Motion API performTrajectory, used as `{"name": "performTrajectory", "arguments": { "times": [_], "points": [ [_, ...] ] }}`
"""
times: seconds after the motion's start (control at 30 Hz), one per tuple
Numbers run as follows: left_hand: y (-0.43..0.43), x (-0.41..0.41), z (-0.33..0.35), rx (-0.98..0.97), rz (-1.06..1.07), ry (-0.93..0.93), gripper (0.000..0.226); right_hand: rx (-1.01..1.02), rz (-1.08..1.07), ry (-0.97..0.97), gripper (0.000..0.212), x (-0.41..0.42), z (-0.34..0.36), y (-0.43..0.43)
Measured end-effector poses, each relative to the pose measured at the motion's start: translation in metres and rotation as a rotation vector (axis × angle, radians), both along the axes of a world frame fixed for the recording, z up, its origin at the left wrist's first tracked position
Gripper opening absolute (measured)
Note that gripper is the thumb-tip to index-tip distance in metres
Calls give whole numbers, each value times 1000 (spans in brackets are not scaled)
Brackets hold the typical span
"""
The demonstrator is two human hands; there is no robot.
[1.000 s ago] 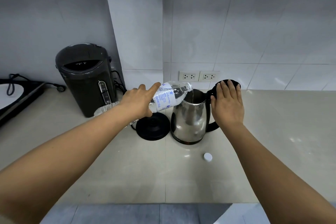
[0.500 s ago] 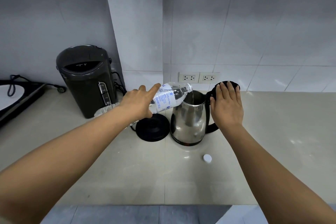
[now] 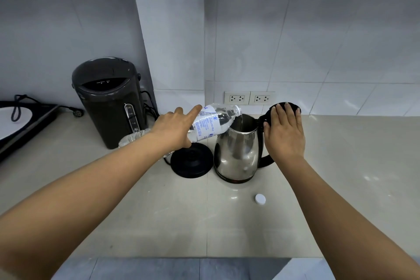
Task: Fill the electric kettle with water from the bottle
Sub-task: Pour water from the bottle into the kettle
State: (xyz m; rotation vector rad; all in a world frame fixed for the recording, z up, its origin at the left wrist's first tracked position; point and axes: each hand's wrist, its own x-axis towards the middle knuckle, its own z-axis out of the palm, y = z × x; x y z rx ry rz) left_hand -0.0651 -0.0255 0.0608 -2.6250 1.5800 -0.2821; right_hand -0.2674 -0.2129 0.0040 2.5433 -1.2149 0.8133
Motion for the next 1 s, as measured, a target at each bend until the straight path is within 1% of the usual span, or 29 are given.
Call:
{"name": "performTrajectory", "arguments": {
  "times": [0.73,1.0],
  "points": [
    [1,-2,-1,17,-9,-19,101,7,-7,39,52,-2,1,0],
    [1,-2,-1,14,-14,-24,101,7,12,21,51,-3,0,0]
  ]
}}
